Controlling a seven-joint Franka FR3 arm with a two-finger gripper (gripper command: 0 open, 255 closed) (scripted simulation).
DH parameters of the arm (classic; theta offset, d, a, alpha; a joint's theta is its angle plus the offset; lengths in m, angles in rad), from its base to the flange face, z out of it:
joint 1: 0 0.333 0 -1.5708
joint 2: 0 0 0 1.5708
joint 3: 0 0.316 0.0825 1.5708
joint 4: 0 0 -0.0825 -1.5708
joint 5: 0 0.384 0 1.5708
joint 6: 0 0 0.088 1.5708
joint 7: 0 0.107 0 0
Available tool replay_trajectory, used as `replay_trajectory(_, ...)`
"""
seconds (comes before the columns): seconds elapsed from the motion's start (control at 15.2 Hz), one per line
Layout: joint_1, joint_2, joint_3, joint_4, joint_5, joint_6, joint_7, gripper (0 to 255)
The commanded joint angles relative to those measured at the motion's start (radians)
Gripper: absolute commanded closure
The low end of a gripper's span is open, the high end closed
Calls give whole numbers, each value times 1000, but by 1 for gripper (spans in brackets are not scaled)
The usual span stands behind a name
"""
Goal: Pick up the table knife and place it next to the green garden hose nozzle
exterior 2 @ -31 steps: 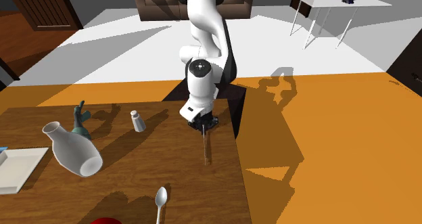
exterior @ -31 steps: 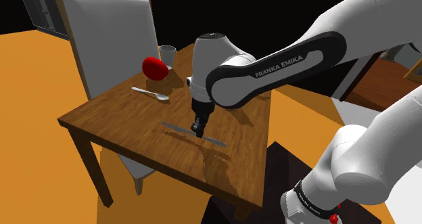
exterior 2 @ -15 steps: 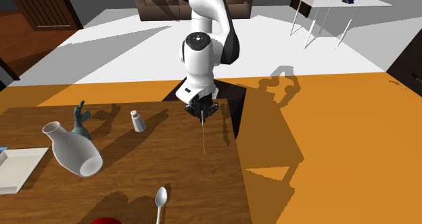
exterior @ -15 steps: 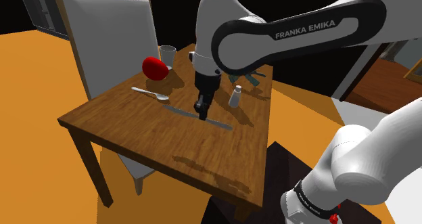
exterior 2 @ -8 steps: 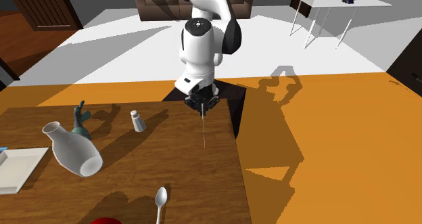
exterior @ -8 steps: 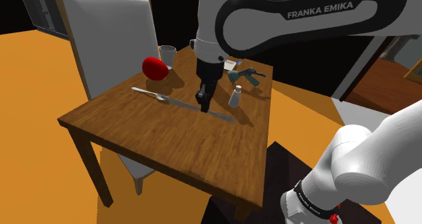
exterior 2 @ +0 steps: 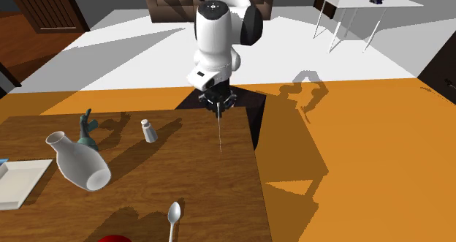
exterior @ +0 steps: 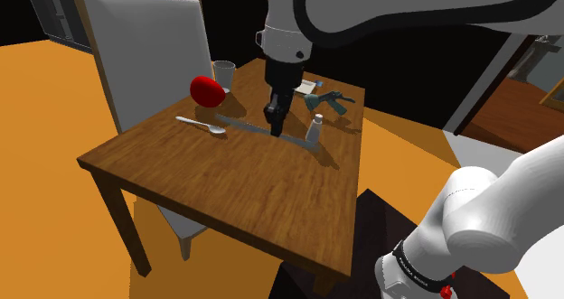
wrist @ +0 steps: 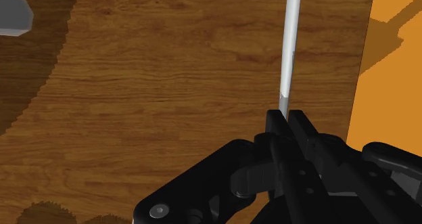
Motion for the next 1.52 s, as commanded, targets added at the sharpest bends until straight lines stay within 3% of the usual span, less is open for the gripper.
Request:
replay_trajectory(0.0, -1, 1, -1, 30, -1, -30, 1, 255)
replay_trajectory(0.13, -1, 0, -2, 49, -1, -50, 1, 255)
replay_trajectory(0.79, -101, 73, -152, 112, -67, -44, -227, 255)
replay_trajectory(1.45, -197, 238, -281, 288, -101, -52, -443, 255)
